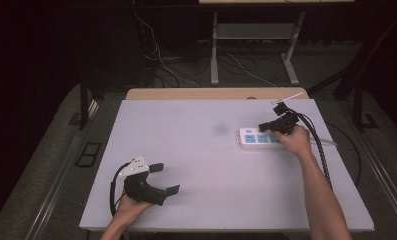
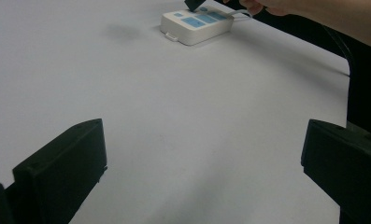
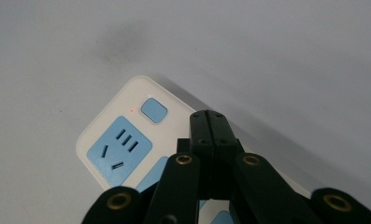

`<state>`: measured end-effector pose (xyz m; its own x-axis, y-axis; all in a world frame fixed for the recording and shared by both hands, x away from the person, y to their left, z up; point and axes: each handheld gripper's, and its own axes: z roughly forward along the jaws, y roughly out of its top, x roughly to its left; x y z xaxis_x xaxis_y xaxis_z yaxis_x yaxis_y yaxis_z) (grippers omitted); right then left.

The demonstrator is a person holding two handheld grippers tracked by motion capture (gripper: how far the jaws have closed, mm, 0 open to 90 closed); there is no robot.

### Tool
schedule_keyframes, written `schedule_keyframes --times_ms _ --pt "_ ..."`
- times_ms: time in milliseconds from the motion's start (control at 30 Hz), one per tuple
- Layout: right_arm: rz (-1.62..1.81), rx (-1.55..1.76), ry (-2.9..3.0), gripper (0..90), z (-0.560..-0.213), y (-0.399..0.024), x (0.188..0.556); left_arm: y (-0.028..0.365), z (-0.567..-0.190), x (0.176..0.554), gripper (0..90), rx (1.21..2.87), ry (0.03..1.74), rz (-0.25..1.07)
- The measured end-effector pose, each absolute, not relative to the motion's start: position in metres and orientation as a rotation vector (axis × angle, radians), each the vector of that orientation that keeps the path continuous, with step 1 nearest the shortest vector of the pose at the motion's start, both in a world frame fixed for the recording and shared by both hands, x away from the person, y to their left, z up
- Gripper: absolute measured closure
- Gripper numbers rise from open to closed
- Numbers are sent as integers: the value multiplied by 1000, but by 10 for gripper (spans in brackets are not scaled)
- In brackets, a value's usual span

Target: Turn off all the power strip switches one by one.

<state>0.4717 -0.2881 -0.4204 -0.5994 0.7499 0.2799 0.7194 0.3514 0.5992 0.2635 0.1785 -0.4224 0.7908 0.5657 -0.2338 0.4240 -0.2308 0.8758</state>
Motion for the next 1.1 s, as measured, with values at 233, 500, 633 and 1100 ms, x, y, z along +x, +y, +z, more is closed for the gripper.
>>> schedule_keyframes --times_ms 233,500,633,1100 --pt "1136 1413 2510 900 -424 -297 467 178 -423 264 0 1867 754 157" --pt "1109 1401 2503 900 -423 -294 465 178 -423 265 0 1868 759 158" --pt "1088 1397 2492 900 -423 -292 463 178 -424 265 0 1872 758 157" --pt "1012 1349 2483 900 -421 -282 460 177 -424 265 0 1875 754 158"
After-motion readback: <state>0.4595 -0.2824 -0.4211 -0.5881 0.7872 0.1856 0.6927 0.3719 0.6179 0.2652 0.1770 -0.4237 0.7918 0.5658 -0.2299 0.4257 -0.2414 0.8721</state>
